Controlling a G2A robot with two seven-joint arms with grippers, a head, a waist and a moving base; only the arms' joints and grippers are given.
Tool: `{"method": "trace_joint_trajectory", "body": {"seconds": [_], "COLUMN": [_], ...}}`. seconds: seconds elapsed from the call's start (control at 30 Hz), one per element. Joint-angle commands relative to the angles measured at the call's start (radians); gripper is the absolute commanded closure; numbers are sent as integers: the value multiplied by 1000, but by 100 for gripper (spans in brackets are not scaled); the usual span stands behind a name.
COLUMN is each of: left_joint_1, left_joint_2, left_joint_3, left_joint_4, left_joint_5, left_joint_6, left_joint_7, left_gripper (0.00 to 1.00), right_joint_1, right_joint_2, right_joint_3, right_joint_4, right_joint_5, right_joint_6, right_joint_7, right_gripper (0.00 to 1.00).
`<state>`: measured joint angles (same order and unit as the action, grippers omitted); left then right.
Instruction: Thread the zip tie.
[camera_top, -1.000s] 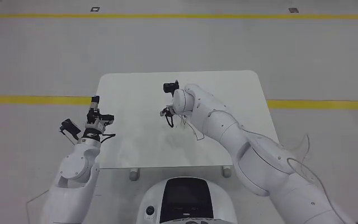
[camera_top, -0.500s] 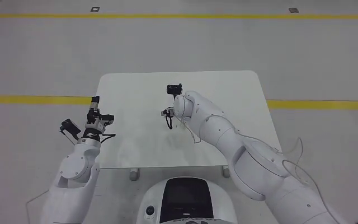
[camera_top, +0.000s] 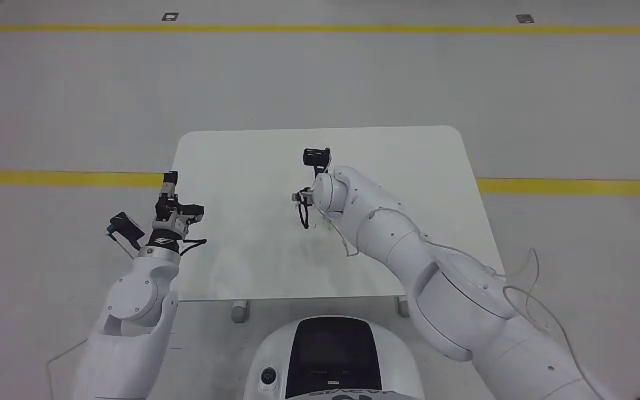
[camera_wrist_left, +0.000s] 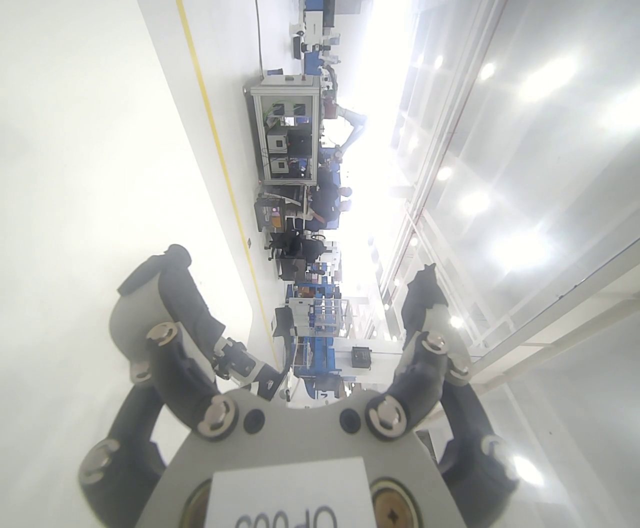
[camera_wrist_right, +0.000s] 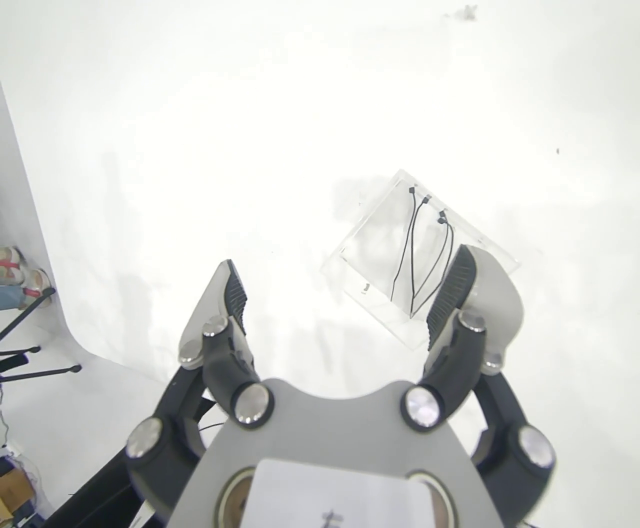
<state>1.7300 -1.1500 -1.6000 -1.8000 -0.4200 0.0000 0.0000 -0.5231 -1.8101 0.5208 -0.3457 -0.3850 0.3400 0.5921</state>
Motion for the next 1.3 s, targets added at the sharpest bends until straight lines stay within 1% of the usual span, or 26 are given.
{"method": "trace_joint_trajectory", "body": {"seconds": [0.0,0.07,0.17,0.2,0.27,0.9,1.27], "left_joint_1": [0,0,0,0,0,0,0], "left_joint_2": [0,0,0,0,0,0,0], "left_joint_3": [0,0,0,0,0,0,0], "left_joint_4": [0,0,0,0,0,0,0], "left_joint_5": [0,0,0,0,0,0,0], "left_joint_6": [0,0,0,0,0,0,0], "left_joint_7": [0,0,0,0,0,0,0], "left_gripper": [0,0,0,0,0,0,0], "right_joint_1": [4,6,8,9,11,21,33], "right_joint_2": [-6,-12,-21,-24,-30,-88,-113], "right_joint_3": [5,9,14,15,20,49,60], "right_joint_4": [21,33,52,58,70,183,229], "right_joint_5": [-7,-13,-25,-28,-33,-90,-121], "right_joint_6": [0,0,0,0,0,0,0], "right_joint_7": [2,4,9,9,7,5,23], "right_gripper": [59,65,79,89,100,100,100]}}
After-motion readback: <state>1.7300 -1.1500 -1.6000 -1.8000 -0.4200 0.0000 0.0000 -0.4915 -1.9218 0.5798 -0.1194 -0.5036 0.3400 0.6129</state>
